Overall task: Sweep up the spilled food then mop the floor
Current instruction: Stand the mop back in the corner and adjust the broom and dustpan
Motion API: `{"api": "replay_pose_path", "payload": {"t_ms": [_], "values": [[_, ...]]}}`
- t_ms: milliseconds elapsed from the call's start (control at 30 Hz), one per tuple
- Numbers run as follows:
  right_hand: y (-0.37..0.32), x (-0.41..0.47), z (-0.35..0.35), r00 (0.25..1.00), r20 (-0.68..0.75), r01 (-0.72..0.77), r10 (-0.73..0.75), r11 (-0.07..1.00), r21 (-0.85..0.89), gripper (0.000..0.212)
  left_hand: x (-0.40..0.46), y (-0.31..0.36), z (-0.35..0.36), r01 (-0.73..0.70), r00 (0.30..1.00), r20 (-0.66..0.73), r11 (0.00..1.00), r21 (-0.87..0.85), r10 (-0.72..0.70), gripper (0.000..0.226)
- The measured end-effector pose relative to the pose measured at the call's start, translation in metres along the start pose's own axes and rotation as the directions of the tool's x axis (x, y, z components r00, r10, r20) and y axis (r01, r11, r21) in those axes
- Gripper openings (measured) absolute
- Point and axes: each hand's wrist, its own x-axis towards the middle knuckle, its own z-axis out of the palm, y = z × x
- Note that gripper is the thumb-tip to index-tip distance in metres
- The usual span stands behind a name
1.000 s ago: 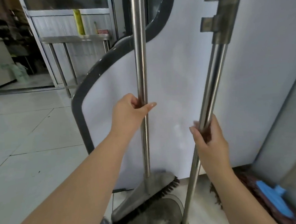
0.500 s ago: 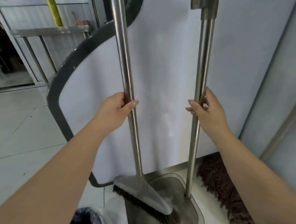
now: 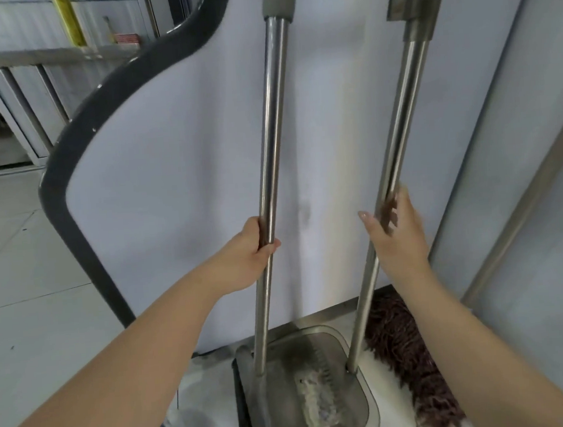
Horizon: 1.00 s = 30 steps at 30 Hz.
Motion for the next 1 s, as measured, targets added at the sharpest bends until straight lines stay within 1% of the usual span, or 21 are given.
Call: {"api": "replay_pose_path", "payload": {"t_ms": [33,67,133,167,200,233,267,300,333,367,400,433,467,500,600,700,833,933,967,1000], "values": [[-0.001,-0.010,0.002,0.998,-0.067,-0.008,0.008,1.000,0.002,0.066,0.002,-0.003,0.005,0.002,1.000,0.008,1.000,0.008,-0.002,0.013],[-0.004,-0.020,0.005,0.990,-0.140,0.006,-0.003,1.000,0.022,0.073,0.003,-0.005,0.008,-0.002,1.000,0.012,1.000,0.014,0.002,0.013],[-0.010,-0.037,0.014,0.970,-0.228,0.086,-0.082,0.996,0.008,0.070,0.007,-0.007,0.014,-0.011,1.000,0.007,1.000,0.016,0.011,0.013],[-0.015,-0.042,0.018,0.962,-0.232,0.145,-0.146,0.989,-0.023,0.063,0.008,-0.007,0.016,-0.014,1.000,0.004,1.000,0.010,0.014,0.014],[-0.021,-0.043,0.022,0.957,-0.208,0.200,-0.203,0.979,-0.034,0.056,0.009,-0.006,0.017,-0.016,1.000,0.001,1.000,0.006,0.016,0.017],[-0.028,-0.040,0.027,0.962,-0.152,0.229,-0.226,0.973,-0.002,0.052,0.010,-0.005,0.017,-0.019,1.000,-0.004,1.000,0.003,0.019,0.021],[-0.039,-0.037,0.031,0.976,-0.066,0.212,-0.209,0.975,0.058,0.051,0.010,-0.004,0.018,-0.020,1.000,-0.013,1.000,0.000,0.020,0.022],[-0.052,-0.031,0.035,0.987,0.048,0.145,-0.152,0.981,0.127,0.054,0.009,-0.003,0.017,-0.023,0.999,-0.028,1.000,0.000,0.023,0.022],[-0.065,-0.024,0.039,0.983,0.159,0.065,-0.093,0.983,0.172,0.057,0.008,0.001,0.015,-0.026,0.999,-0.041,1.000,0.005,0.026,0.022],[-0.079,-0.016,0.042,0.967,0.250,0.017,-0.060,0.985,0.170,0.057,0.006,0.007,0.011,-0.020,0.999,-0.050,1.000,0.010,0.020,0.021],[-0.094,-0.007,0.044,0.946,0.319,0.012,-0.058,0.989,0.145,0.049,0.004,0.016,0.004,-0.003,0.999,-0.049,1.000,0.018,0.004,0.019],[-0.109,0.000,0.045,0.928,0.366,0.024,-0.068,0.992,0.123,0.035,0.001,0.026,-0.004,0.028,0.999,-0.033,0.999,0.020,-0.027,0.015],[-0.125,0.005,0.045,0.919,0.388,0.032,-0.070,0.994,0.103,0.018,-0.003,0.039,-0.015,0.065,0.998,-0.012,0.998,0.015,-0.065,0.009],[-0.143,0.010,0.043,0.915,0.397,0.041,-0.073,0.995,0.090,0.005,-0.007,0.053,-0.028,0.098,0.995,0.009,0.995,0.012,-0.098,0.009],[-0.196,0.021,0.030,0.901,0.427,0.057,-0.074,0.997,0.054,0.012,-0.021,0.099,-0.068,0.154,0.986,0.060,0.988,0.018,-0.155,0.015],[-0.244,0.031,0.012,0.883,0.465,0.055,-0.058,0.998,0.020,0.012,-0.033,0.145,-0.100,0.225,0.974,0.031,0.974,0.003,-0.225,0.017],[-0.296,0.035,-0.017,0.891,0.455,0.037,0.009,0.995,-0.091,0.016,-0.041,0.211,-0.133,0.232,0.956,-0.172,0.971,-0.055,-0.238,0.020],[-0.325,0.041,-0.042,0.895,0.435,-0.055,0.095,0.993,-0.104,0.013,-0.039,0.253,-0.146,0.291,0.939,-0.197,0.956,0.028,-0.280,0.012],[-0.330,0.042,-0.051,0.894,0.429,-0.086,0.128,0.989,-0.116,0.011,-0.037,0.264,-0.147,0.306,0.938,-0.193,0.949,0.071,-0.288,0.014],[-0.333,0.043,-0.061,0.895,0.411,-0.127,0.171,0.983,-0.133,0.011,-0.035,0.273,-0.147,0.317,0.938,-0.180,0.942,0.109,-0.295,0.021]]}}
